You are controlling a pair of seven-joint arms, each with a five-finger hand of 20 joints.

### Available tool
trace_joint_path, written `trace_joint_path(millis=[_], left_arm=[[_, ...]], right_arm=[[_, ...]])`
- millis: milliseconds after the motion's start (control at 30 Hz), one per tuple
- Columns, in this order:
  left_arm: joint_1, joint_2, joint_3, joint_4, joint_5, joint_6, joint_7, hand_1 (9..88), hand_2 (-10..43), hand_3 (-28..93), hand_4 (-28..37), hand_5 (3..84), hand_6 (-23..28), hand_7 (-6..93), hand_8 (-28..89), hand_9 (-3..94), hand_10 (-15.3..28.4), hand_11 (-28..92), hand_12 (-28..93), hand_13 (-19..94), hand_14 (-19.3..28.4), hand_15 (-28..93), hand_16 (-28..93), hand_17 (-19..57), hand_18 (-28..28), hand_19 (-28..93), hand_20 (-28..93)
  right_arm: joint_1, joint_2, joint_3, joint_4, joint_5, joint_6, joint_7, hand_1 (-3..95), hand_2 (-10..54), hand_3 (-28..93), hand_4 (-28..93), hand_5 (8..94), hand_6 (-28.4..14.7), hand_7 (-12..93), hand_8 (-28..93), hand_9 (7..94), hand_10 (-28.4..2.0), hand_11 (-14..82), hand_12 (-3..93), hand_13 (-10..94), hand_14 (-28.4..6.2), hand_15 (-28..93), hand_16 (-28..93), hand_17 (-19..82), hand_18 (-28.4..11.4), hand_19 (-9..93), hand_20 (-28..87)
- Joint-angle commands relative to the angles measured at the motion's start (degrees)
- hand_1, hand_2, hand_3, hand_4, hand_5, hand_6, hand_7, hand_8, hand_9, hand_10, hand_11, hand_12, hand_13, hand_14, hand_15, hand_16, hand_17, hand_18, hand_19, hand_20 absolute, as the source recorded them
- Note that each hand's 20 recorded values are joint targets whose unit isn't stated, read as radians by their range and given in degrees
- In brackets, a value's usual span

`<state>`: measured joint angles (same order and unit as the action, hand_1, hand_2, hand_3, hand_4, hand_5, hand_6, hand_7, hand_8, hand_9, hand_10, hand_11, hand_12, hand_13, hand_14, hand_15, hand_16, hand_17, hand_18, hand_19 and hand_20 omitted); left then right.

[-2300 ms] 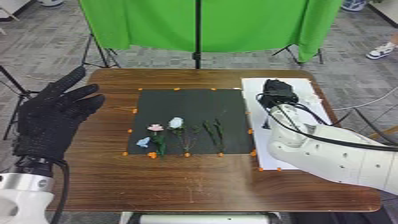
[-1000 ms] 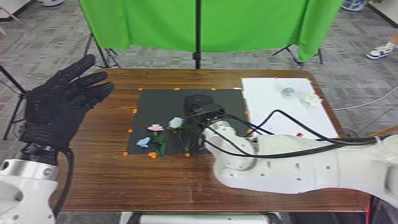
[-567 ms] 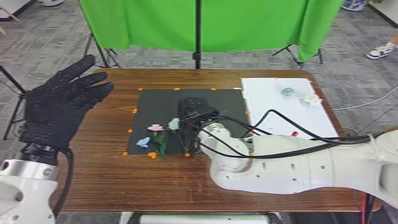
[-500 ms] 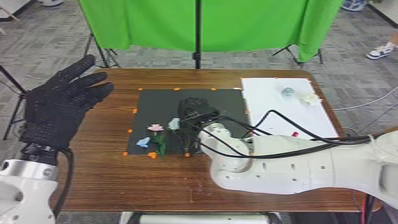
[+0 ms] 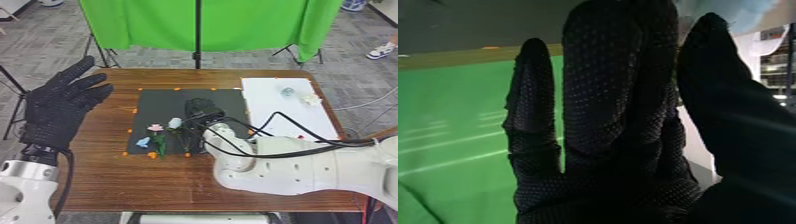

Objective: Arrange flowers

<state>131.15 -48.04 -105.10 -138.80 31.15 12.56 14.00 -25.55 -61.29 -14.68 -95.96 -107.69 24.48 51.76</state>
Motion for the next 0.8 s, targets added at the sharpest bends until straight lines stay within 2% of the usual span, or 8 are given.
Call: trace_joint_path(millis=[33, 200, 300, 400, 467, 700, 767, 800], left_arm=[[0.7, -0.87, 0.21, 0.23, -0.08, 0.16, -1.01, 22.5, 9.1, 77, -25.1, 34.7, 9.7, 15.7, -10, 33.7, 24.1, 26, 14, 26, 28.4, 54, -9, -6.6, 26.6, 54, 36], [1.8, -1.44, -0.32, -0.29, -0.07, 0.58, -1.65, 22.5, 9.1, 77, -25.1, 34.5, 9.6, 15.8, -10, 33.7, 23.8, 26, 14, 26, 28.4, 55, -9, -6.6, 26.6, 54, 36], [2.1, -1.54, -0.28, -0.49, -0.14, 1.33, -1.32, 22.4, 9.0, 77, -25.0, 34.4, 9.5, 15.8, -10, 33.8, 23.8, 27, 14, 26, 28.4, 55, -9, -6.4, 26.5, 55, 36], [2.6, -1.88, -0.52, -0.73, 0.06, 1.39, -1.44, 22.4, 9.0, 77, -25.1, 34.3, 9.3, 15.8, -10, 33.7, 23.7, 27, 14, 26, 28.4, 56, -9, -6.4, 26.5, 55, 36], [3.2, -1.23, -0.66, -0.85, -0.49, 1.95, -0.70, 22.3, 9.0, 77, -25.1, 34.3, 9.2, 15.9, -10, 33.7, 23.6, 27, 14, 26, 28.4, 56, -10, -6.3, 26.5, 55, 36], [5.7, -1.12, -1.27, -1.60, -0.78, 2.97, 1.10, 22.2, 9.0, 77, -25.0, 34.0, 8.9, 15.9, -10, 33.6, 23.1, 27, 14, 26, 28.4, 57, -10, -6.1, 26.5, 56, 36], [6.5, -0.57, -1.39, -1.71, -1.23, 3.53, 2.03, 22.3, 9.0, 77, -25.0, 33.9, 8.9, 15.9, -10, 33.6, 23.0, 28, 13, 26, 28.4, 57, -10, -6.1, 26.4, 56, 36], [6.7, -0.50, -1.61, -1.82, -1.36, 3.74, 1.98, 22.2, 9.0, 77, -24.9, 33.9, 8.8, 16.0, -10, 33.6, 23.0, 28, 14, 26, 28.4, 58, -10, -6.0, 26.4, 56, 36]], right_arm=[[0.5, 1.2, 0.2, -0.5, -0.6, 0.1, 0.8, 43.6, -9.5, 72, -28, 70.6, 2.1, 18, -5, 91.3, -6.7, 27.1, 17.2, 87, -3.1, 53, 21, 37, -17.8, 86, 6], [0.1, 3.0, 1.9, -2.5, -0.9, 0.1, 0.2, 43.1, -9.5, 72, -28, 70.6, 2.0, 18, -5, 91.3, -6.8, 27.2, 17.3, 87, -3.2, 53, 21, 37, -18.0, 86, 6], [0.2, 4.0, 3.4, -3.7, -1.0, 0.1, -0.4, 42.6, -9.5, 73, -28, 70.4, 1.9, 18, -6, 91.3, -7.0, 27.3, 17.3, 87, -3.3, 53, 21, 37, -18.1, 86, 6], [1.0, 4.7, 3.6, -4.6, -1.1, 0.1, -0.4, 42.4, -9.5, 73, -28, 70.3, 1.7, 17, -6, 91.3, -7.2, 27.4, 17.4, 87, -3.6, 53, 21, 37, -18.2, 86, 6], [1.2, 5.1, 3.8, -5.0, -1.0, 0.2, -0.6, 42.4, -9.5, 73, -28, 70.3, 1.7, 17, -6, 91.2, -7.4, 27.5, 17.5, 87, -3.7, 54, 21, 37, -18.3, 86, 6], [2.3, 8.6, 5.6, -7.4, -0.2, 1.9, -0.5, 42.2, -9.5, 73, -28, 70.5, 1.6, 17, -6, 91.2, -7.7, 27.6, 17.5, 86, -4.1, 54, 21, 37, -18.7, 86, 6], [2.4, 10.9, 7.2, -8.4, 0.5, 2.1, -0.3, 41.9, -9.5, 74, -28, 70.3, 1.4, 17, -6, 90.8, -8.2, 27.4, 17.4, 86, -4.5, 55, 21, 37, -18.8, 86, 6], [1.6, 12.3, 9.2, -8.9, 0.7, 1.0, -0.3, 41.6, -9.5, 74, -28, 70.0, 1.3, 16, -7, 90.5, -8.5, 27.2, 17.3, 86, -4.7, 55, 21, 37, -18.9, 86, 6]])
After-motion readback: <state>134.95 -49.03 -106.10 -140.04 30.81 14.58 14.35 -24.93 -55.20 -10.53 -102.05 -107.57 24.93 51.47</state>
